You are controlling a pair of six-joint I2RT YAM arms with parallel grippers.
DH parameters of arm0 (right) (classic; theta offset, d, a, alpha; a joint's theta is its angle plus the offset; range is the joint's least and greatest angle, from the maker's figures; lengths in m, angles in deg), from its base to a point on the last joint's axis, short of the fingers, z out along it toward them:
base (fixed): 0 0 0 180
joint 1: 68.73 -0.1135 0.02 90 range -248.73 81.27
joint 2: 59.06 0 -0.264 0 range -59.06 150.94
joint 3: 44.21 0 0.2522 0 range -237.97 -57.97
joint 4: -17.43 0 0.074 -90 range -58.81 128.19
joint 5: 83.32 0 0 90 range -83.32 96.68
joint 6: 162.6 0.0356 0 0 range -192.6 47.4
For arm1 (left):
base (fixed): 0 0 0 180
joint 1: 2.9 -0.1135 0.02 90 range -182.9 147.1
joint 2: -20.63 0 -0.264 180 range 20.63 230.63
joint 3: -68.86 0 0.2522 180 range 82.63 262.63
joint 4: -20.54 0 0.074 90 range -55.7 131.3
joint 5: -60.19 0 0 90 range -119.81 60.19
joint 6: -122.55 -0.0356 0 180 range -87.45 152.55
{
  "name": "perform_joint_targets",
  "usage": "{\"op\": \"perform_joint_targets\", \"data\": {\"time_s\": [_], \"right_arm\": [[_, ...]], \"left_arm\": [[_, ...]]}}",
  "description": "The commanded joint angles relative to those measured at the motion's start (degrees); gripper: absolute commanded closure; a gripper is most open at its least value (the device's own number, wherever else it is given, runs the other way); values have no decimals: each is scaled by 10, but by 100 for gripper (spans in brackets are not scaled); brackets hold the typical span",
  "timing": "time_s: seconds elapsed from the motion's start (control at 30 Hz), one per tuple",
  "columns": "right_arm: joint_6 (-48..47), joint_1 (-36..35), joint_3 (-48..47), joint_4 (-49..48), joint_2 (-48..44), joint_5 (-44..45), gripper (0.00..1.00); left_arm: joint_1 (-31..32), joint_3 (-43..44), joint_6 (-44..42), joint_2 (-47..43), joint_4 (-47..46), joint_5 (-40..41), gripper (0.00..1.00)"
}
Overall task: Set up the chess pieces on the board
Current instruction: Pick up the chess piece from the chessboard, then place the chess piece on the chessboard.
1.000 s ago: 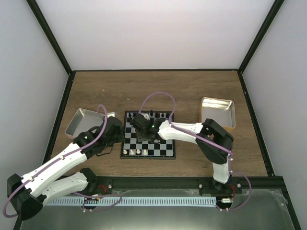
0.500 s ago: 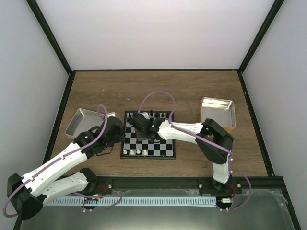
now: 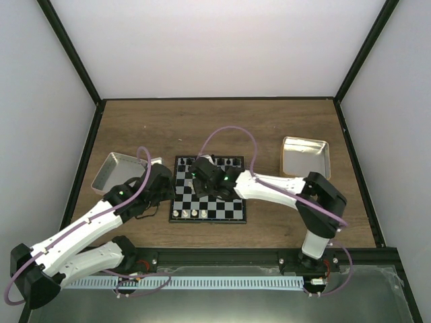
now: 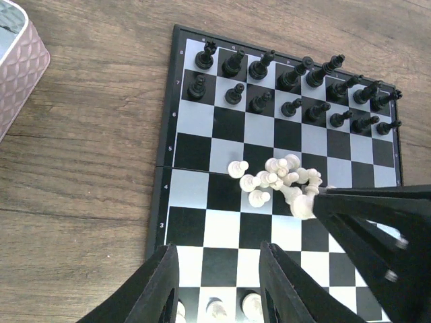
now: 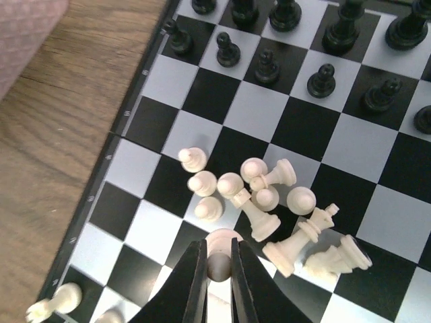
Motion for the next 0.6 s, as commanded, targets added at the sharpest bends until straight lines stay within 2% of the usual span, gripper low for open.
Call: {"op": "perform_joint_targets", "data": {"time_s": [0.0,0.23,0.33,0.57], "right_arm": [[0,2,24,-17,-56,-20,93],[12,0,104,-23,-125,-50,93],[10,-17,146,-20,-156,-26,93],[31,-52,179,17,-182,16,93]], "left_arm": [[-1,11,-1,-2,-12,1,65],[-1,6,-1,-5,-18,-8,62],[-1,7,-7,-6,-19,-6,60],[-2,19,-22,5,-19,2,59]]}}
